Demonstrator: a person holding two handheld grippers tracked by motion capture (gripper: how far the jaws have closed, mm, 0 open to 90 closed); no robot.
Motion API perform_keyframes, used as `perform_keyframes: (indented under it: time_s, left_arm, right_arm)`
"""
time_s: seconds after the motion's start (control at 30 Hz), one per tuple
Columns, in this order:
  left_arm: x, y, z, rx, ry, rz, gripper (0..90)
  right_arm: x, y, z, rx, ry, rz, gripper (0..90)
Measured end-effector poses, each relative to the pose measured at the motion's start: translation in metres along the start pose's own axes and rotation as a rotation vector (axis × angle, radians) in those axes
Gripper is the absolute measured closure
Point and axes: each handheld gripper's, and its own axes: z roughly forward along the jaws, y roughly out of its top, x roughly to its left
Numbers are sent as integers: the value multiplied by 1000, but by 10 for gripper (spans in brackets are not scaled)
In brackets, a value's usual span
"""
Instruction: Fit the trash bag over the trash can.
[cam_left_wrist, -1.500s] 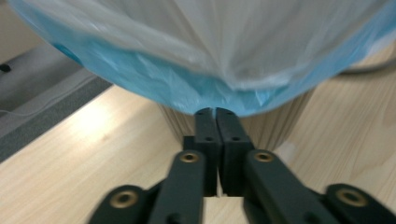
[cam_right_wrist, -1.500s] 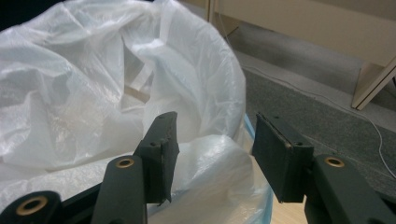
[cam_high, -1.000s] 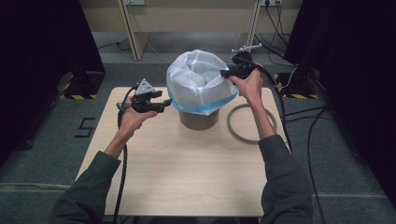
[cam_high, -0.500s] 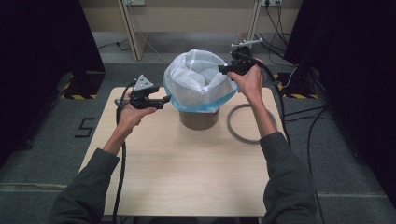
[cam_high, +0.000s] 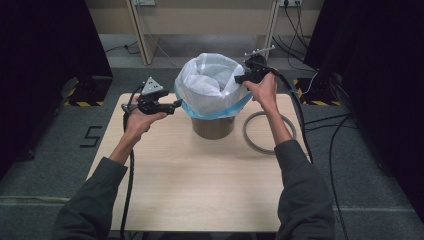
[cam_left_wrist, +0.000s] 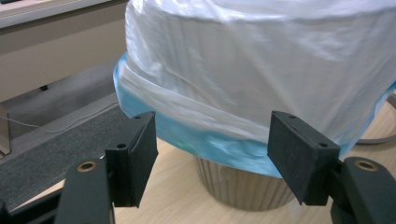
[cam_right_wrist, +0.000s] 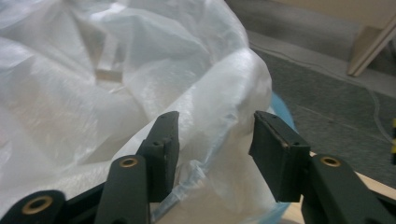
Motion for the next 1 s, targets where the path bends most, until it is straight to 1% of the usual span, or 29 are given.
perform_keyframes:
  time_s: [0.03, 0.07, 0.1, 0.17, 0.2, 0.27, 0.33, 0.37, 0.4, 0.47, 0.53, 0.6, 0.63, 0.67, 0.7, 0.73, 0.77, 0.8, 0.83, 0.9, 0.93, 1.0]
  left_arm:
    - [0, 1, 0, 0, 0, 0, 324]
    - [1, 1, 0, 1, 3, -3, 321]
    - [1, 1, 1, 3, 4, -4, 316]
    - [0, 1, 2, 4, -2, 0, 314]
    - [0, 1, 2, 0, -3, 1, 313]
    - [-1, 1, 3, -2, -4, -5, 309]
    - [-1, 1, 5, -1, -3, -4, 298]
    - [-1, 1, 7, -3, 2, -7, 290]
    - [0, 1, 8, -2, 3, -7, 282]
    - [2, 0, 12, 1, 0, -15, 269]
    - [8, -1, 18, 18, -7, -5, 253]
    - [13, -2, 24, 12, -31, 12, 226]
    - [15, -2, 27, 16, -40, 16, 220]
    - [16, -2, 29, 1, -54, 33, 218]
    - [17, -3, 30, -18, -79, 37, 220]
    - [17, -4, 31, -19, -91, 31, 232]
    - [17, -6, 33, -9, -100, 31, 237]
    - [16, -7, 35, -5, -117, 40, 255]
    - [16, -9, 36, -8, -132, 44, 312]
    - [15, -11, 37, -28, -163, 47, 370]
    - [14, -11, 37, -26, -180, 58, 478]
    - [13, -11, 37, -17, -192, 76, 545]
  right_arm:
    - [-5, 2, 4, -10, 13, 4, 530]
    - [-10, 5, 8, -23, 10, 1, 513]
    - [-14, 7, 11, -31, 18, -5, 511]
    - [-18, 9, 13, -37, 25, -5, 488]
    - [-18, 10, 12, -43, 14, 1, 473]
    - [-13, 12, 5, -64, -7, -11, 423]
    - [-5, 11, -6, -74, -3, -1, 402]
    - [-1, 11, -11, -80, -1, -9, 397]
    - [3, 11, -16, -88, 3, -19, 397]
    - [10, 8, -23, -97, 16, -19, 396]
    - [15, 6, -27, -87, 37, -39, 396]
    - [18, 3, -28, -88, 44, -55, 396]
    - [18, 2, -28, -87, 48, -55, 396]
    - [17, 1, -28, -82, 53, -53, 396]
    - [16, 0, -27, -82, 58, -51, 396]
    - [15, -1, -27, -82, 60, -46, 397]
    - [14, -2, -27, -86, 62, -45, 397]
    - [13, -3, -27, -82, 63, -40, 399]
    - [11, -3, -26, -81, 64, -39, 399]
    - [10, -4, -26, -84, 74, -29, 403]
    - [10, -6, -25, -85, 78, -32, 405]
    - [10, -7, -25, -81, 80, -28, 408]
